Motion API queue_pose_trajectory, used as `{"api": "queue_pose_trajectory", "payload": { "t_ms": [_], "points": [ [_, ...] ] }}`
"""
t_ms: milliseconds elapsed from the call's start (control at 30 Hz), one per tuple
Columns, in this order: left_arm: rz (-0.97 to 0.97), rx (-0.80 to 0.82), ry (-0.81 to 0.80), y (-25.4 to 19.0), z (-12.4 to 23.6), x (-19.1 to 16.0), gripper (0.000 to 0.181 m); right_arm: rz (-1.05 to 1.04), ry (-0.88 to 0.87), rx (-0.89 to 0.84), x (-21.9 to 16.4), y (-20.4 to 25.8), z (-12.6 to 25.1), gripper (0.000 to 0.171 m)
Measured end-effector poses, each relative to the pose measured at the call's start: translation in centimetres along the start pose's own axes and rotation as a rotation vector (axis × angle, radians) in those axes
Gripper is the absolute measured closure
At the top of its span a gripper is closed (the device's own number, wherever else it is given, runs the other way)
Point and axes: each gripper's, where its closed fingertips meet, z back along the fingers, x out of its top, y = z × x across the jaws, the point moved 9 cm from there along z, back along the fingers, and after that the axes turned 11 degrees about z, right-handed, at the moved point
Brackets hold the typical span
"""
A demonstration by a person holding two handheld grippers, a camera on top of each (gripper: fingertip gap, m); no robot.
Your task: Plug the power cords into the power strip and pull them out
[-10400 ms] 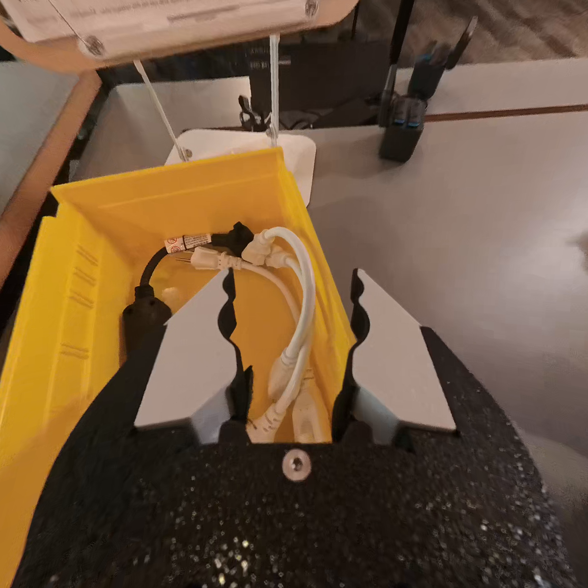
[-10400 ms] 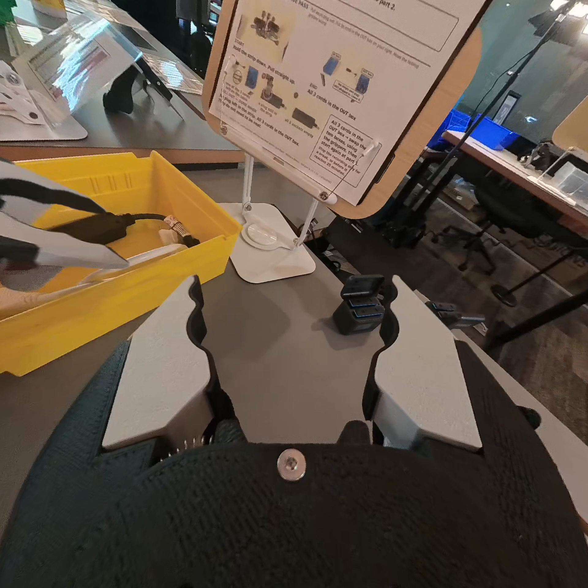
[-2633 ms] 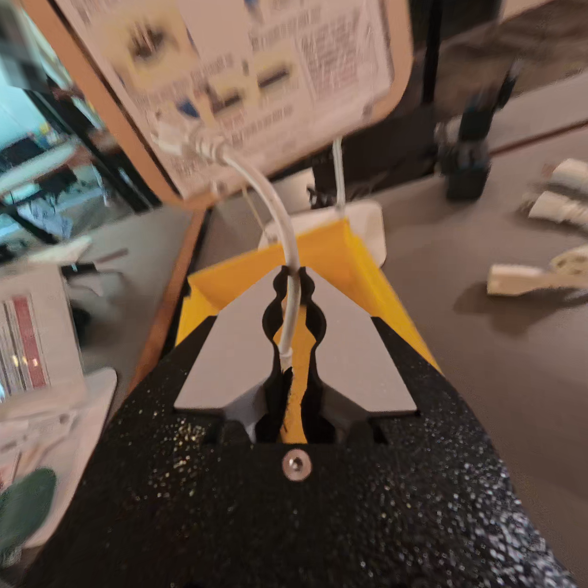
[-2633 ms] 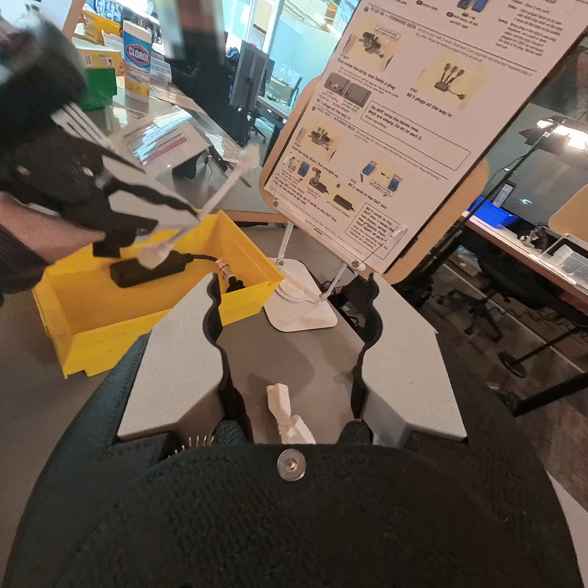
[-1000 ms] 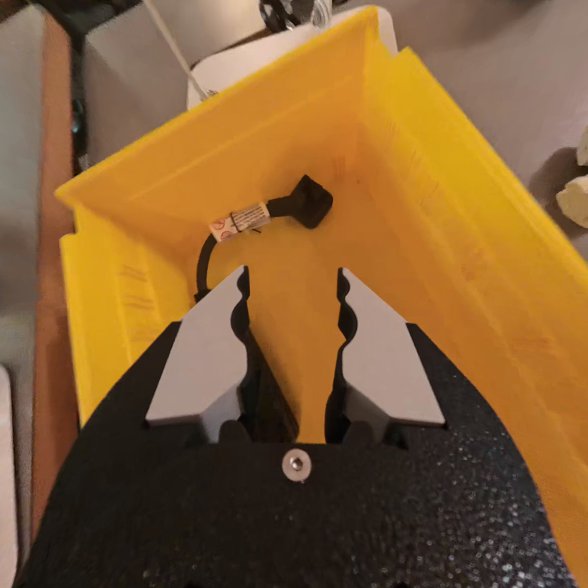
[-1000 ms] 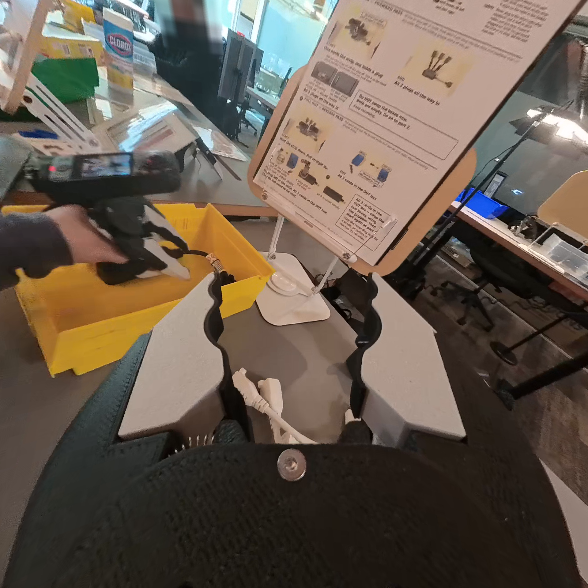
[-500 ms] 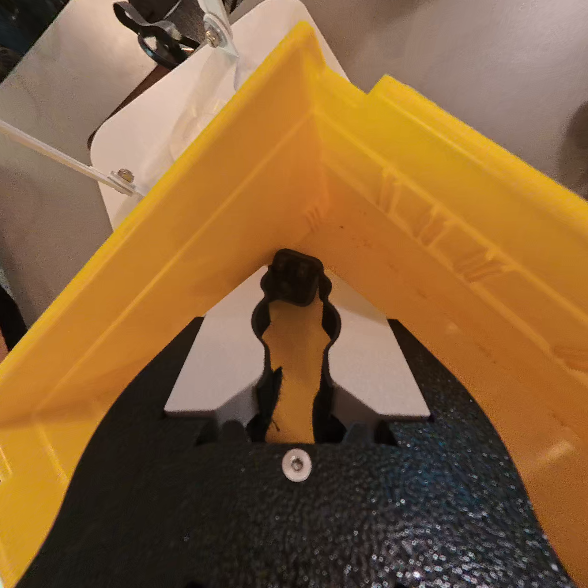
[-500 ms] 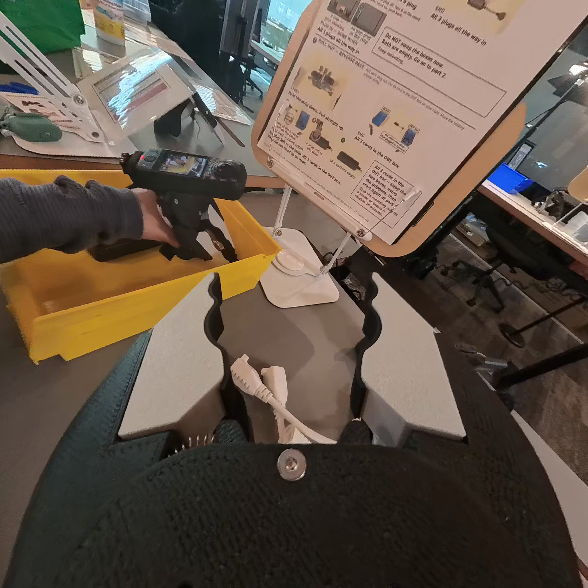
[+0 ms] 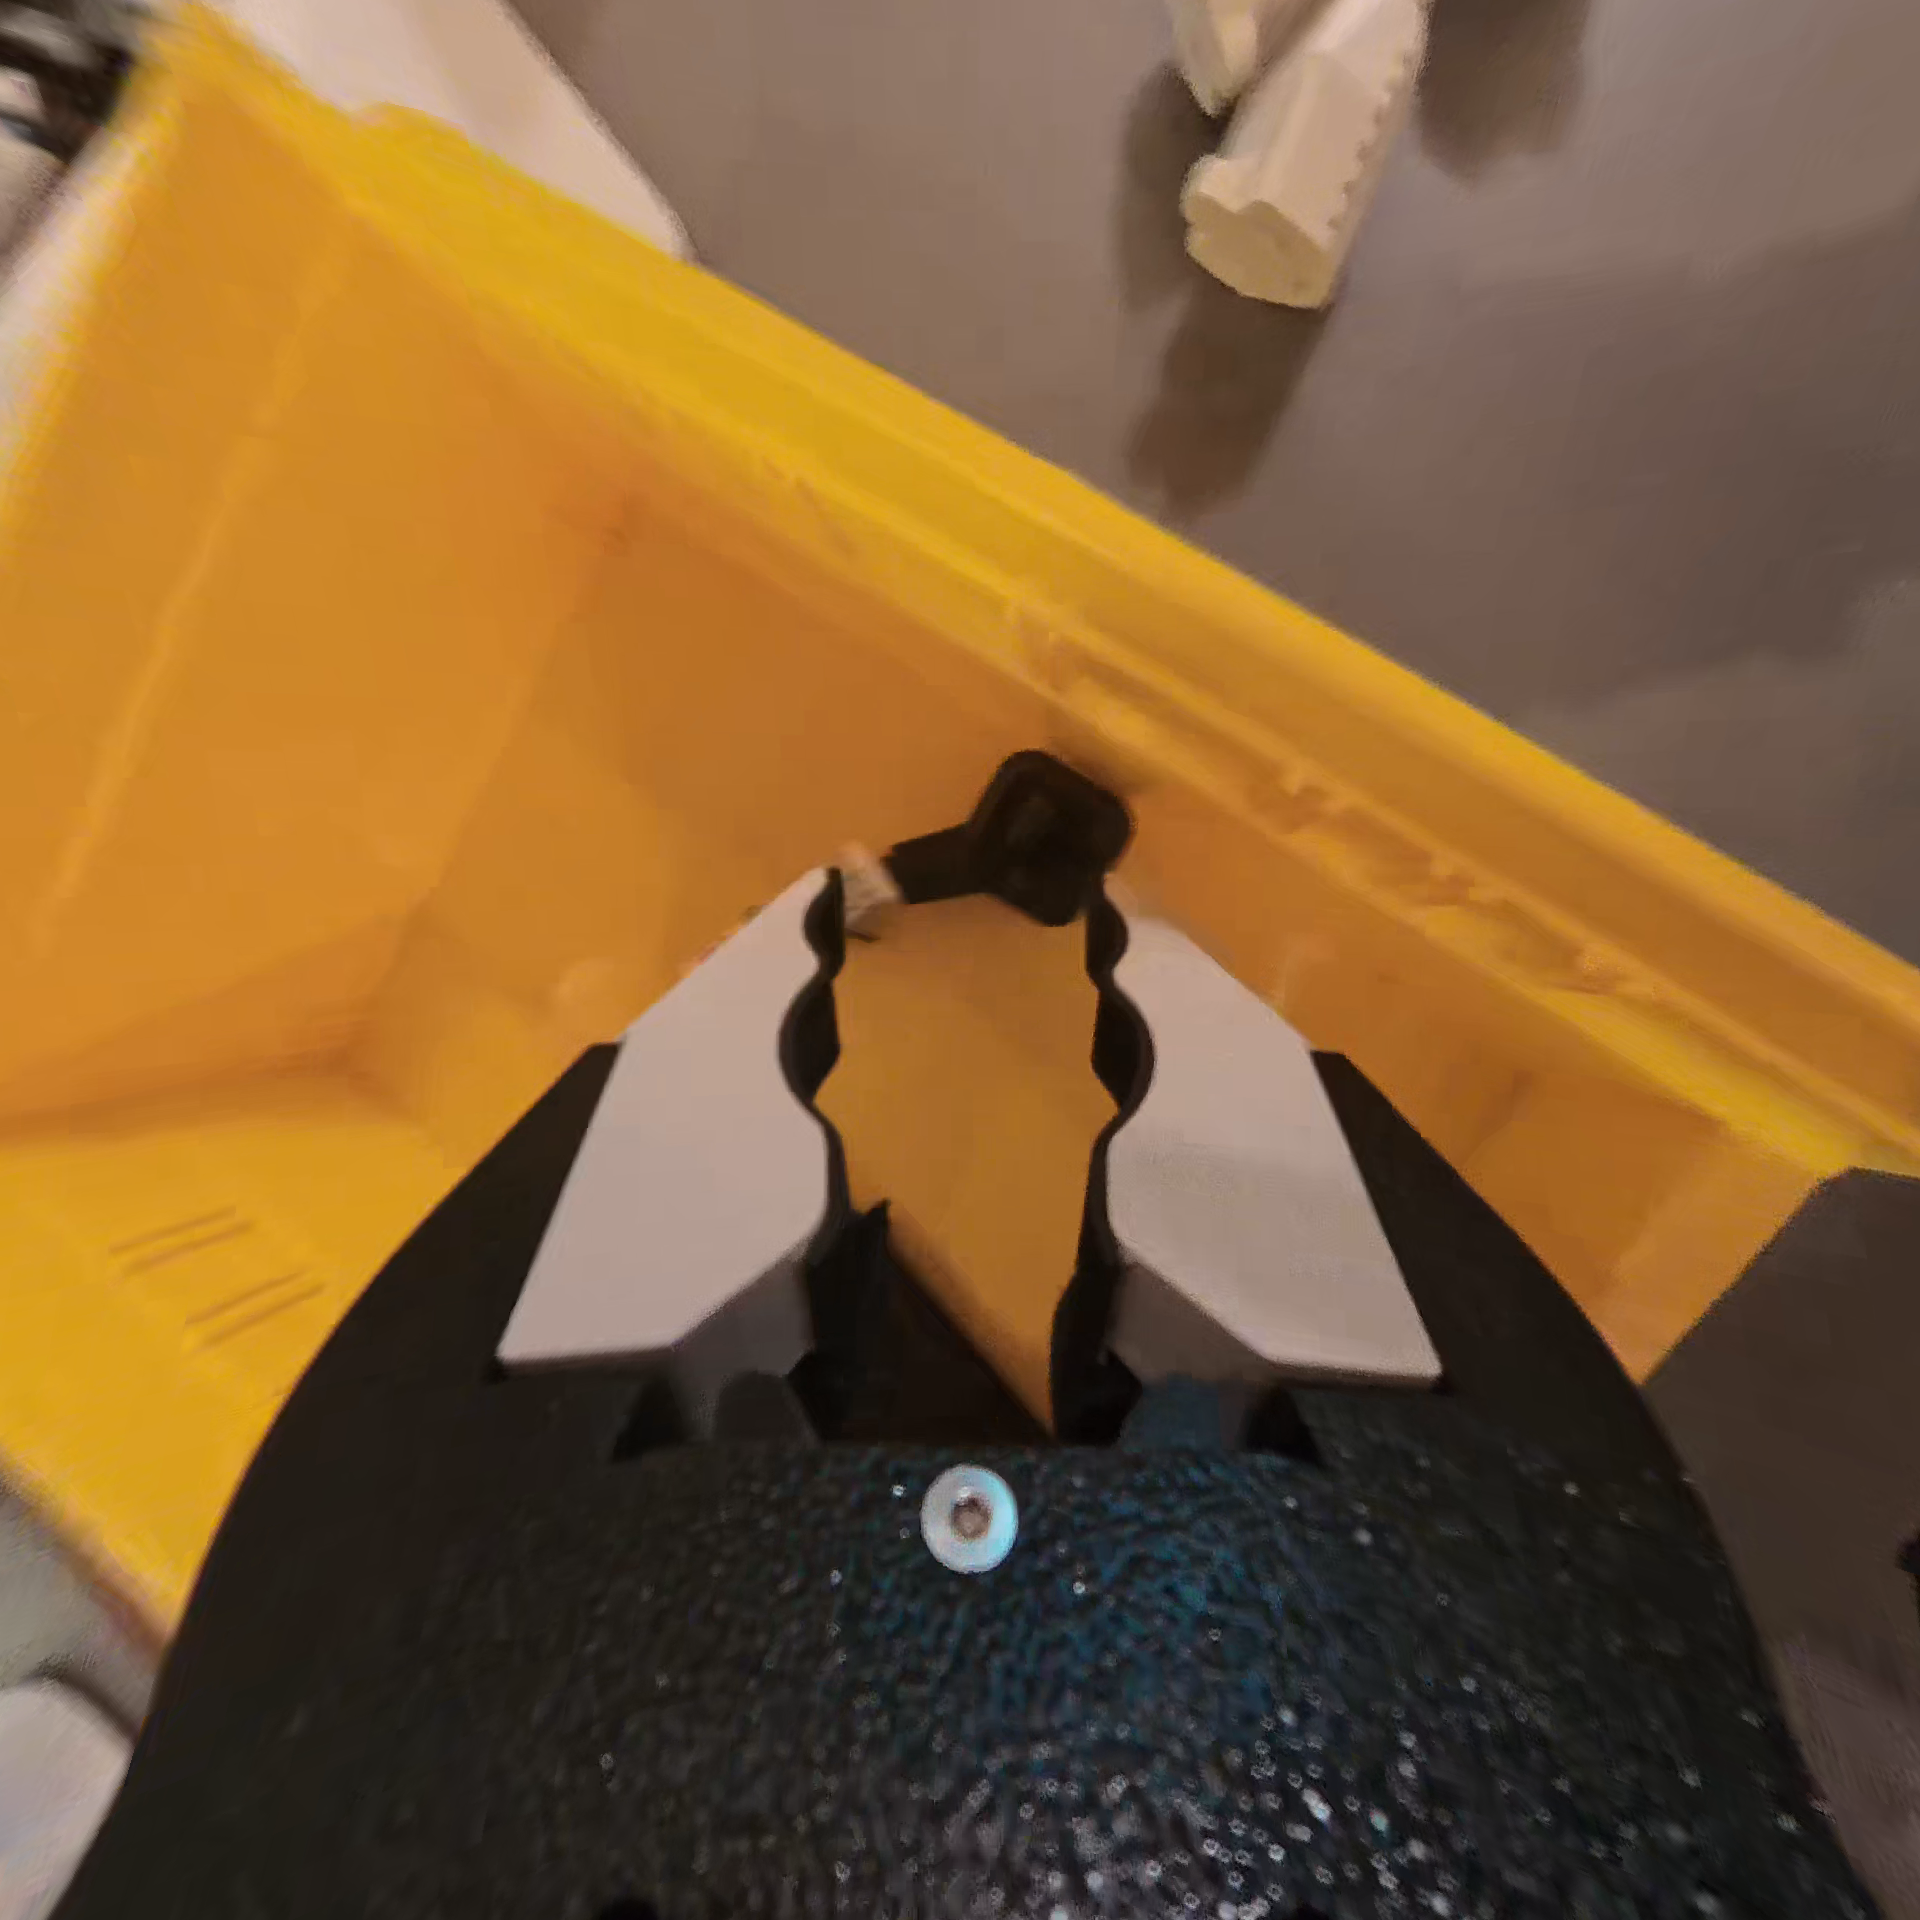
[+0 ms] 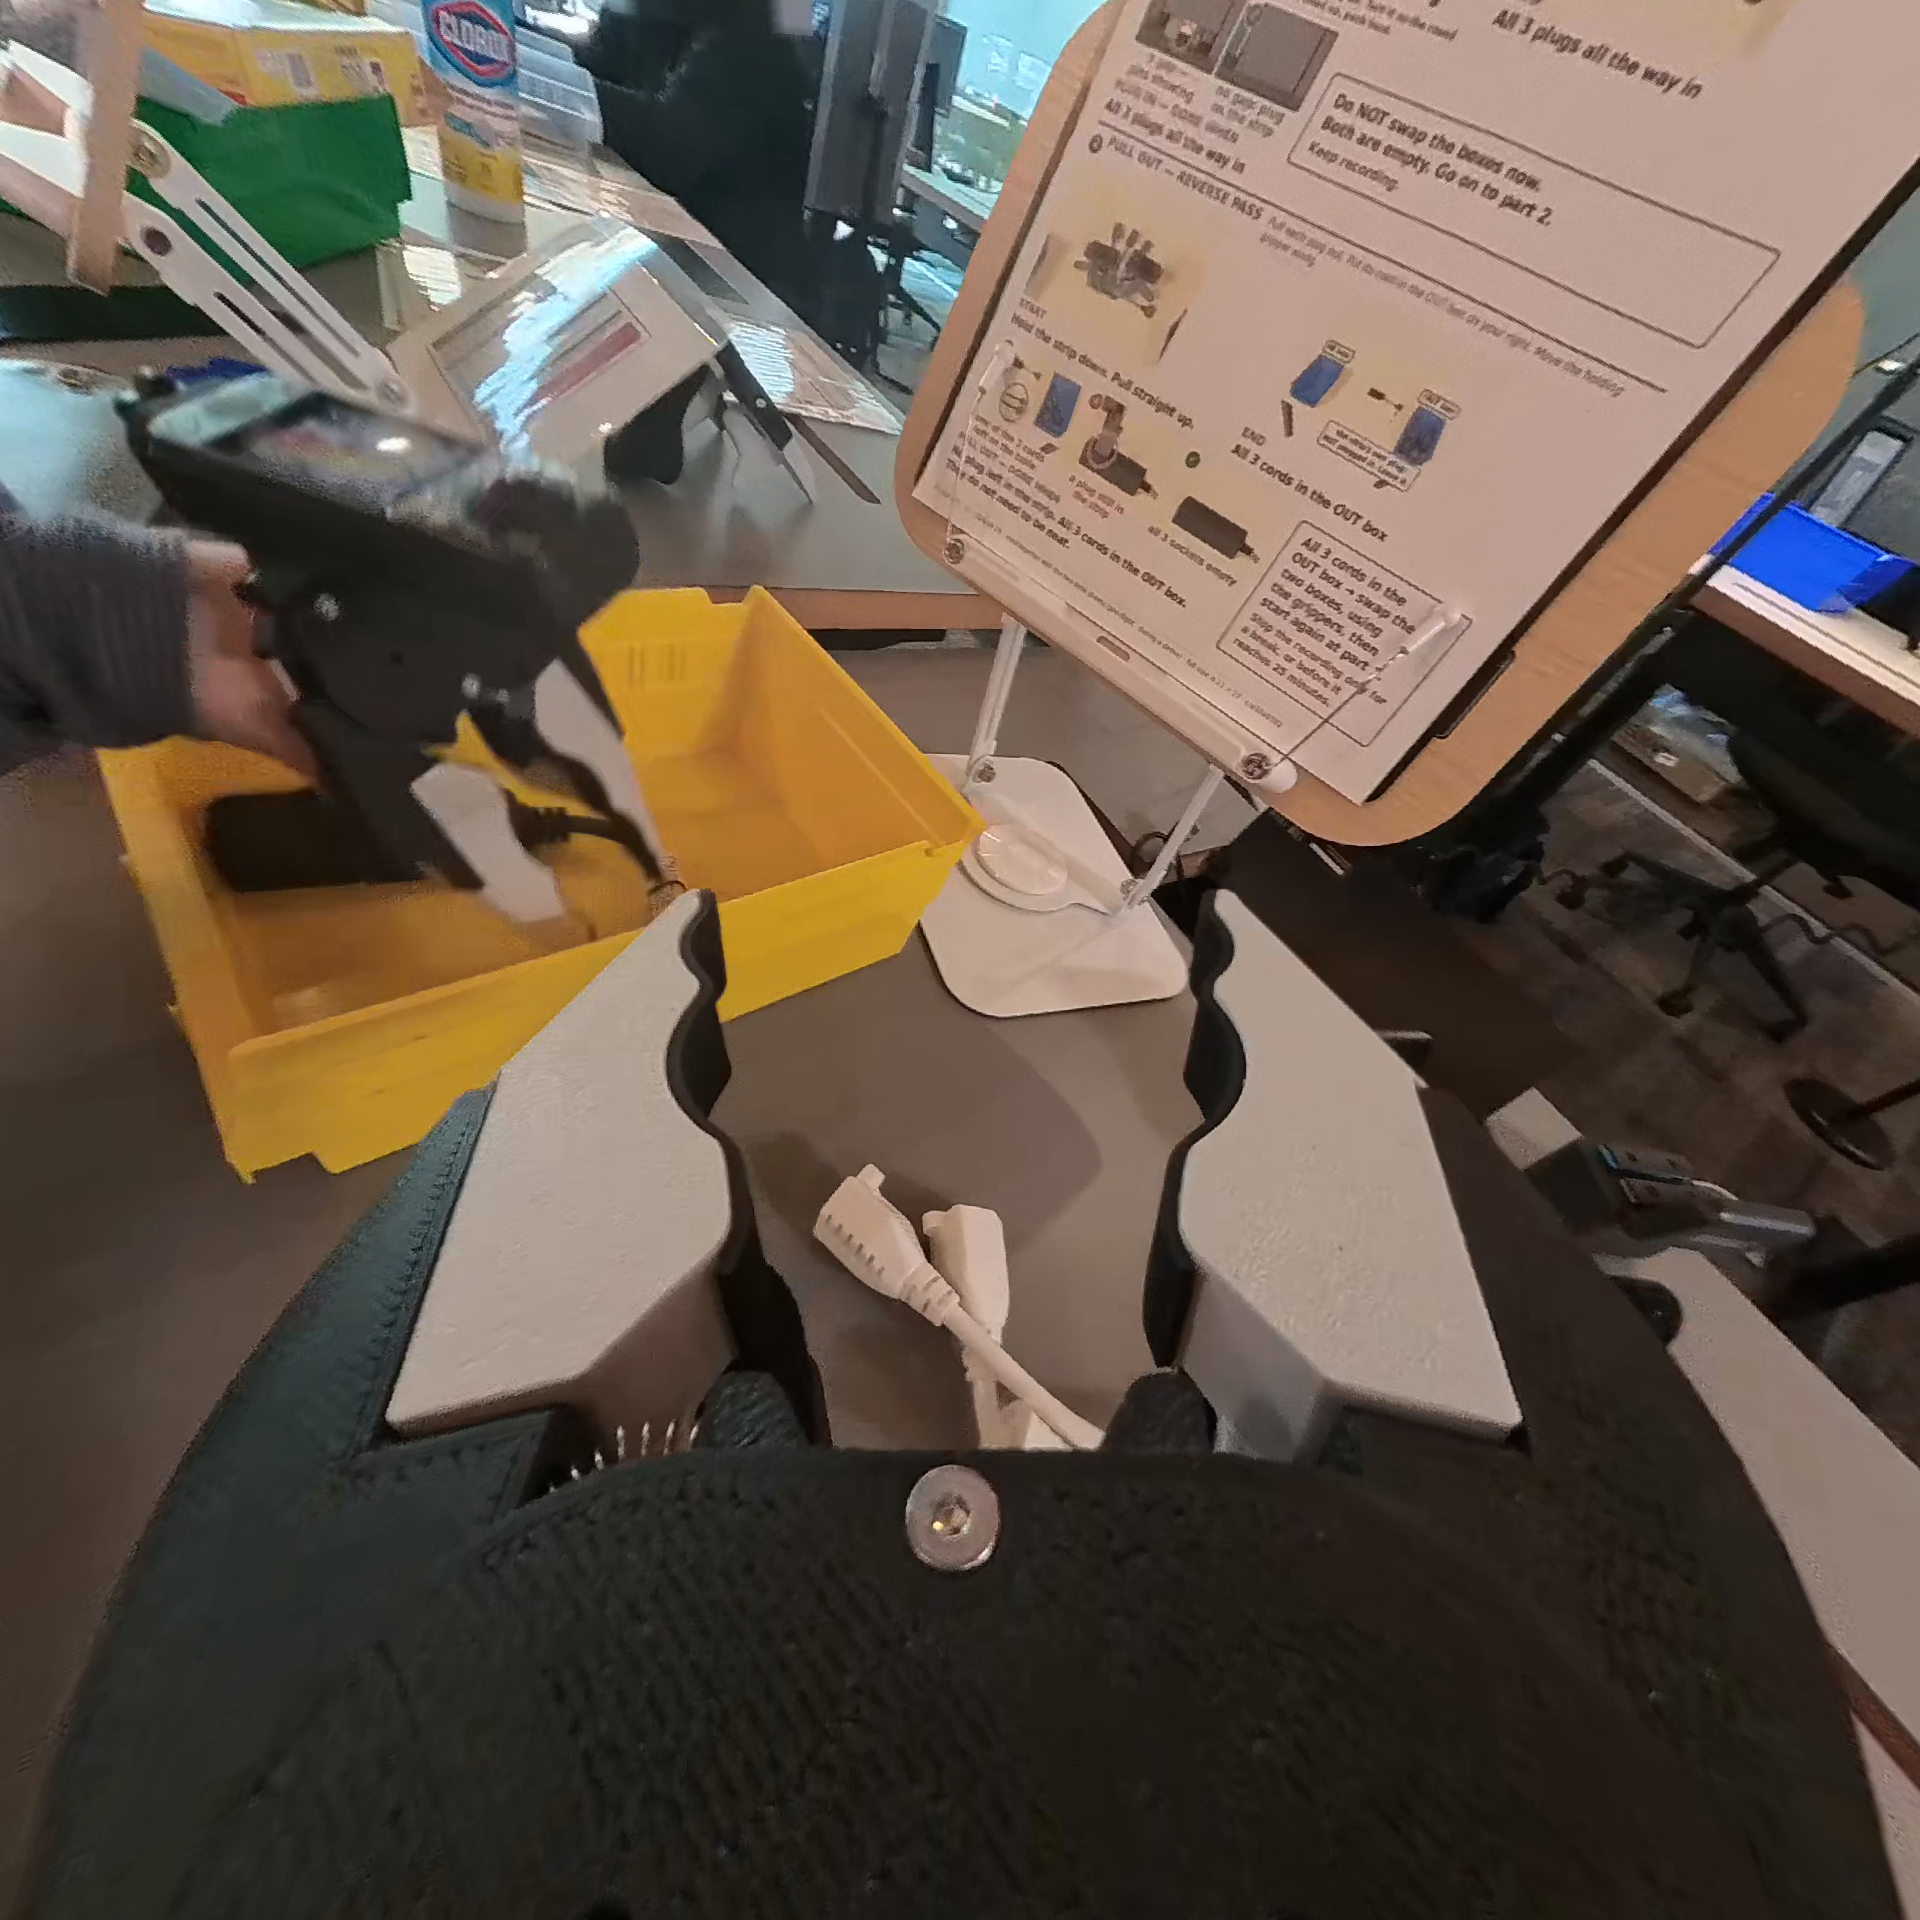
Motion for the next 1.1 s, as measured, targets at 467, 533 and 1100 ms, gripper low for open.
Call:
{"api": "queue_pose_trajectory", "payload": {
  "t_ms": [467,533,1100],
  "points": [
    [0.039,-0.024,0.435,6.9,-4.2,-1.0,0.154,0.026,-0.021,0.027,0.6,0.9,0.2,0.082],
    [-0.003,0.018,0.448,6.8,-4.0,-1.1,0.161,0.027,-0.026,0.027,0.7,0.9,0.4,0.082],
    [-0.317,1.017,0.033,0.5,16.6,9.2,0.176,0.017,-0.065,-0.076,1.2,-1.1,2.9,0.082]
  ]
}}
